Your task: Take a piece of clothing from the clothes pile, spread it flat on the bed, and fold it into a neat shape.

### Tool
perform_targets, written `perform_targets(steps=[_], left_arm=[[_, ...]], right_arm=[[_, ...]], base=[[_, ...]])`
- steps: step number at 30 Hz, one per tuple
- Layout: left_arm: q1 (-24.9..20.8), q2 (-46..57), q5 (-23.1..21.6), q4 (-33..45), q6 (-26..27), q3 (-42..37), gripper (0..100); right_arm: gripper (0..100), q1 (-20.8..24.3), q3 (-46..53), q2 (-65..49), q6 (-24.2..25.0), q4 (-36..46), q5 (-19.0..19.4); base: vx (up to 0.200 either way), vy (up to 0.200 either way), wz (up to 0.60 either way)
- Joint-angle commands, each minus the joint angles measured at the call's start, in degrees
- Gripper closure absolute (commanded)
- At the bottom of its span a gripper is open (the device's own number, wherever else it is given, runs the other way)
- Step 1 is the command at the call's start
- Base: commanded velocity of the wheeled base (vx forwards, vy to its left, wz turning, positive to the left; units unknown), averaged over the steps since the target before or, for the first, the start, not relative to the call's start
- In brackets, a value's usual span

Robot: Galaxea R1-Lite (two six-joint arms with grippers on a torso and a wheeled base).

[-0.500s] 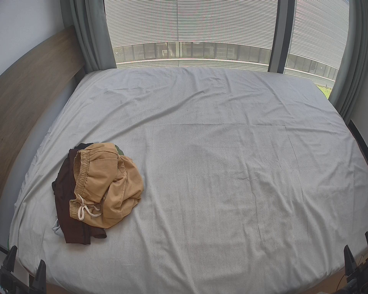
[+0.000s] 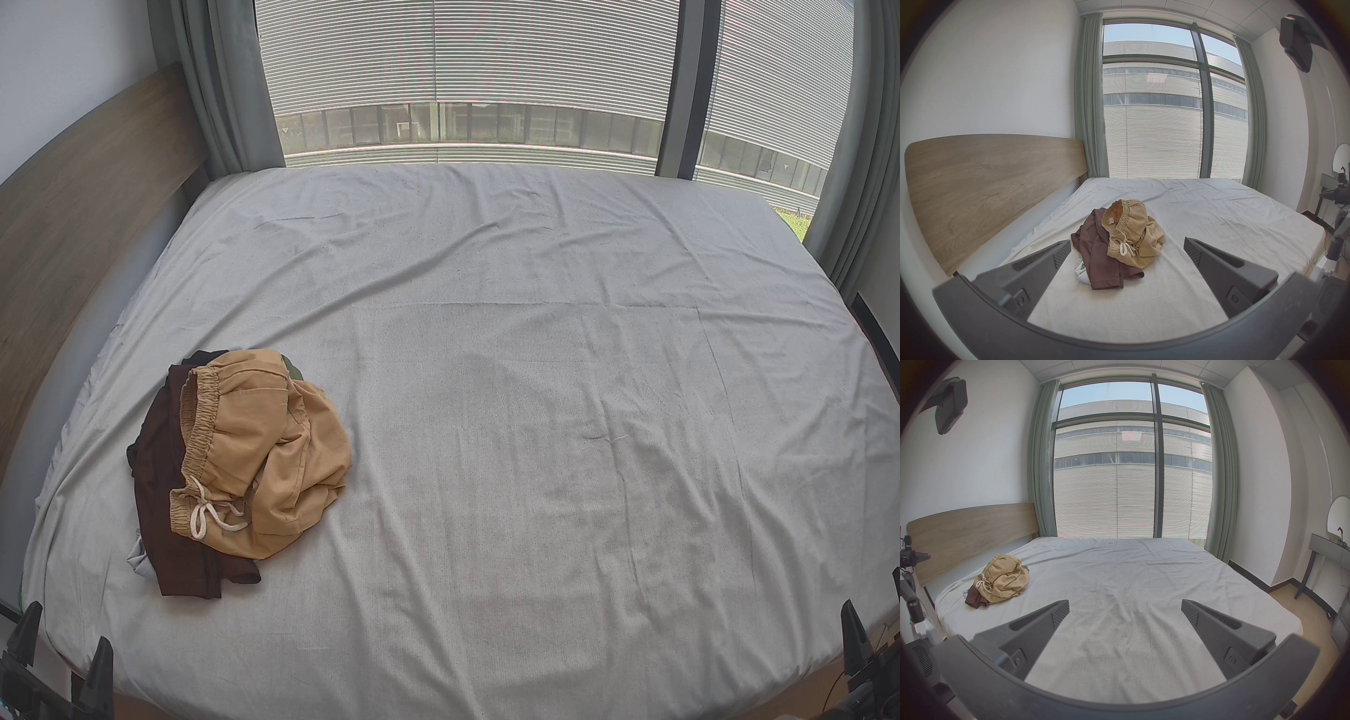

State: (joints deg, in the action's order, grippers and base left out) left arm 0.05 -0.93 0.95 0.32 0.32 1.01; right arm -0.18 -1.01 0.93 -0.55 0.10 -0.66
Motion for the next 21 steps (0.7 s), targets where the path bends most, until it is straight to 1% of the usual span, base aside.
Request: perform_targets(steps=[1, 10, 12, 13, 14, 16, 19, 21], left_arm=[[0.04, 0.84, 0.02, 0.03, 0.30, -1.01, 0], [0.04, 0.84, -0.07, -0.40, 1.00, -1.01, 0], [0.04, 0.93, -0.07, -2.34, 0.83, 0.22, 0], [-0.05, -0.30, 0.10, -5.50, 0.74, 4.26, 0], [-0.22, -1.80, 0.10, -6.21, 0.83, 6.72, 0], [-0.66, -4.00, 0.10, -6.12, 1.00, 7.51, 0], [-2.16, -6.98, -1.13, -5.94, 1.18, 5.67, 0], [-4.44, -8.57, -2.09, -6.29, 0.03, 5.93, 0]], right_arm=[[0, 0.01, 0.92, -0.84, -0.07, -0.01, 0.04], [0, 0.01, 0.92, -0.84, -0.15, -0.01, 0.04], [0, 0.01, 0.92, -0.84, -0.15, -0.01, 0.04], [0, 0.01, 0.92, -0.84, -0.15, -0.01, 0.04], [0, 0.01, 0.92, -0.84, -0.24, -0.01, 0.04], [0, 0.01, 0.92, -0.84, -0.24, -0.01, 0.04], [0, 0.01, 0.92, -0.84, 0.11, -0.01, -0.04], [0, 0.01, 0.92, -0.84, 0.20, -0.01, -0.04]], base=[[0.000, 0.000, 0.00], [0.000, 0.000, 0.00], [0.000, 0.000, 0.00], [0.000, 0.000, 0.00], [0.000, 0.000, 0.00], [0.000, 0.000, 0.00], [0.000, 0.000, 0.00], [0.000, 0.000, 0.00]])
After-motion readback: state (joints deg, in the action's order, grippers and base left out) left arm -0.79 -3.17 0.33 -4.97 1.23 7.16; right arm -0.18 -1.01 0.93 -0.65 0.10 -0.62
